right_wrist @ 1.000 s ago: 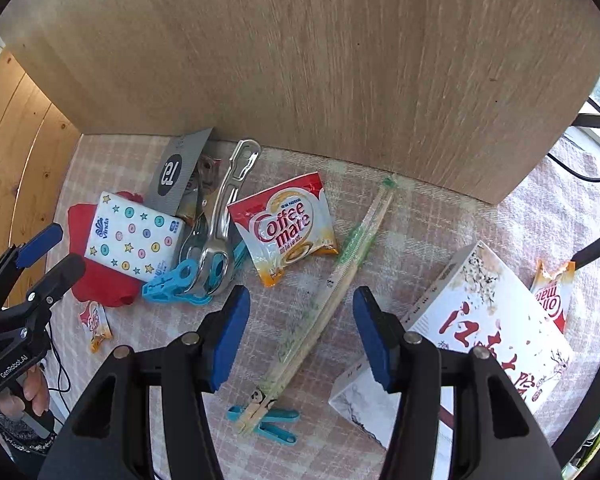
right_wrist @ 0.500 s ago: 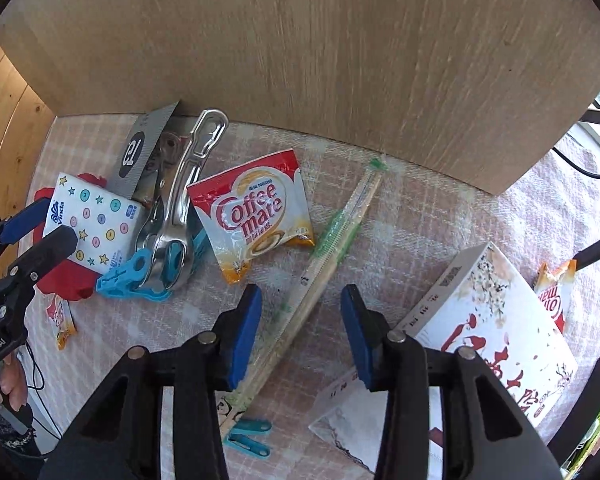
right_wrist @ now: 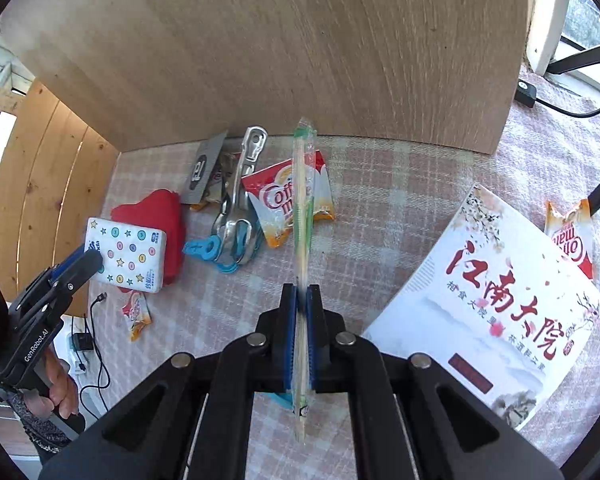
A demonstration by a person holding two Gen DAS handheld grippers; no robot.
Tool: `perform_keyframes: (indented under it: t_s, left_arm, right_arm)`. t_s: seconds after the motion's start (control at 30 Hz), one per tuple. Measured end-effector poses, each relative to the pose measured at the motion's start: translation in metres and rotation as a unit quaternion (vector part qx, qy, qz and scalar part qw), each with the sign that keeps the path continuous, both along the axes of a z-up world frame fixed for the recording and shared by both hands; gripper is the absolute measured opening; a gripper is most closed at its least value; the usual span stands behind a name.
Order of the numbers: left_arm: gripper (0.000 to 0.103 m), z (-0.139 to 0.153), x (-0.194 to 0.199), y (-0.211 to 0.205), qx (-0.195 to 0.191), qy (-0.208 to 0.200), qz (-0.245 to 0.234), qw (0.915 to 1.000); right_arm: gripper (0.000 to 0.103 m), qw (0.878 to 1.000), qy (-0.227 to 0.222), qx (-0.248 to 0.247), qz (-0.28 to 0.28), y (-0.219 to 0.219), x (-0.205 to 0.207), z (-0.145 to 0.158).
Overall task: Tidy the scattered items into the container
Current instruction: 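Grasp the white Vinda tissue pack with the left tool while the right grasps the green-tipped straw, then carry tissue pack and straw to the tray and release both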
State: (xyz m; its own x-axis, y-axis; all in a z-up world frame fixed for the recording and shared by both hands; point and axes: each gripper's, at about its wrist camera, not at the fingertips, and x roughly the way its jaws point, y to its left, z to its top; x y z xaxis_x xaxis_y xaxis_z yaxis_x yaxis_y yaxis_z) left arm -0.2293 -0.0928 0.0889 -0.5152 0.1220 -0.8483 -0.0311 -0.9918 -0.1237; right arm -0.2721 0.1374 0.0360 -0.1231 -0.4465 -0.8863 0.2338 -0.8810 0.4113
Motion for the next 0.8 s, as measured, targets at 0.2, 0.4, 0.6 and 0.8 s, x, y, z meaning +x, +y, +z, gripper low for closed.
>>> perform_keyframes:
  t_s: [0.2,0.4,0.6,0.8]
  left_arm:
    - [0.019,0.035,0.042,0.003,-0.012,0.028,-0.008,0.9995]
    - [0.019,0.062,0.072,0.034,-0.013,0.050,-0.044,0.9977]
    - [0.019,0.082,0.096,0.081,0.000,0.063,-0.093,0.9937]
    - [0.019,0.097,0.112,0.156,0.019,0.070,-0.169,0.9829]
  right_arm:
    - [0.005,0.998,0.020,-0.053,0.002,0.001,0.035,0.046]
    - [0.005,0.997,0.047,-0.069,0.005,0.031,0.073,0.085]
    - [0.005,0.996,0.060,-0.066,-0.021,0.098,0.109,0.104]
    - [0.005,0.993,0.069,-0.053,-0.078,0.184,0.153,0.113]
